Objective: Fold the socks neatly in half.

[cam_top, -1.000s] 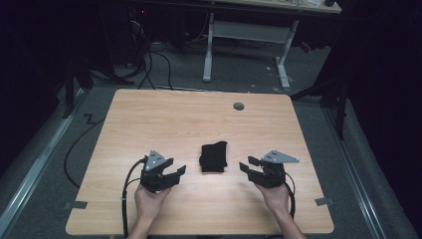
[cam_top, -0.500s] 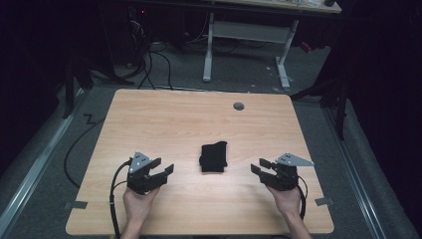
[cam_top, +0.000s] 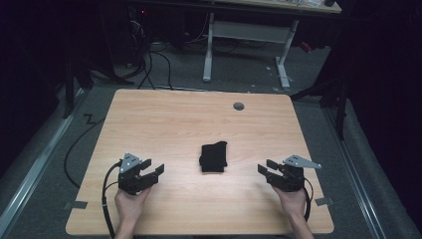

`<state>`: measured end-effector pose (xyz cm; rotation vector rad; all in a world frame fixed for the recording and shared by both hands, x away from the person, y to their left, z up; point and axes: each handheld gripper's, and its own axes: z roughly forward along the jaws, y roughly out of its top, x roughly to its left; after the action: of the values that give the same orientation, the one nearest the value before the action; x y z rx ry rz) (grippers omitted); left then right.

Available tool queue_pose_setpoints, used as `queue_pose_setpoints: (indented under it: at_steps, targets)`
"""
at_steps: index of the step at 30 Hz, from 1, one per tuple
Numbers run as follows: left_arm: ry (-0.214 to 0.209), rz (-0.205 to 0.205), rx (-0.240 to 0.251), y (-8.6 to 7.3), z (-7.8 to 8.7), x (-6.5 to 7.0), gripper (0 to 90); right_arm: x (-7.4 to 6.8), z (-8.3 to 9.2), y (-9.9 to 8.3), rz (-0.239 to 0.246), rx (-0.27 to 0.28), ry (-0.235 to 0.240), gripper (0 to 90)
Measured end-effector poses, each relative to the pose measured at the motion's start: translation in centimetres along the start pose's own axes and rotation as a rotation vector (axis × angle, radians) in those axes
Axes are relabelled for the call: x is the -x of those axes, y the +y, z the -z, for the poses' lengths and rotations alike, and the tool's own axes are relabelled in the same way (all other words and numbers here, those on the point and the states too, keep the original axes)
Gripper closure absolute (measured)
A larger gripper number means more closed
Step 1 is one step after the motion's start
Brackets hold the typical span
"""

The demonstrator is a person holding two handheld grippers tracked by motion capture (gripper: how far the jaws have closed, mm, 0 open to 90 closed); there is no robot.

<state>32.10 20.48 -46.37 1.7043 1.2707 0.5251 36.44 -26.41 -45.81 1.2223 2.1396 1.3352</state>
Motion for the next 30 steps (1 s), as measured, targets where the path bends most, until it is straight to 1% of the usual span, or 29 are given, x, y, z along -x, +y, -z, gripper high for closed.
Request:
queue_pose_setpoints:
  at_steps: [2, 6, 9, 11, 14, 18, 21, 25, 30]
  targets:
    - [0.005, 0.011, -0.002, -0.2, 0.0, -0.2, 43.5, 0.2, 0.0, -0.1, -0.003, -0.001, -0.003, 52.7]
    - [0.022, 0.013, -0.010, -0.4, -0.1, -0.7, 43.3, 0.5, 0.1, -0.5, -0.010, -0.005, -0.012, 52.6]
    - [0.035, 0.021, -0.014, -0.6, -0.2, -1.0, 43.2, 0.9, 0.0, -0.7, -0.007, -0.016, -0.029, 52.3]
    - [0.040, 0.026, -0.024, -0.8, -0.4, -1.2, 43.0, 1.2, -0.1, -1.0, -0.017, -0.021, -0.035, 52.2]
    - [0.057, 0.022, -0.037, -1.0, -0.5, -1.5, 42.5, 1.7, -0.1, -1.3, -0.031, -0.025, -0.045, 51.9]
    - [0.071, 0.032, -0.040, -1.3, -0.7, -1.8, 42.2, 2.0, 0.0, -1.4, -0.014, -0.038, -0.074, 51.8]
    - [0.088, 0.021, -0.050, -1.3, -0.9, -2.0, 41.7, 2.3, 0.0, -1.5, -0.025, -0.044, -0.085, 51.6]
    - [0.104, 0.027, -0.063, -1.5, -1.2, -2.2, 41.2, 2.5, -0.2, -1.6, -0.009, -0.058, -0.104, 51.2]
    - [0.132, 0.012, -0.084, -1.6, -1.6, -2.5, 40.1, 2.8, -0.5, -1.9, -0.004, -0.077, -0.130, 50.4]
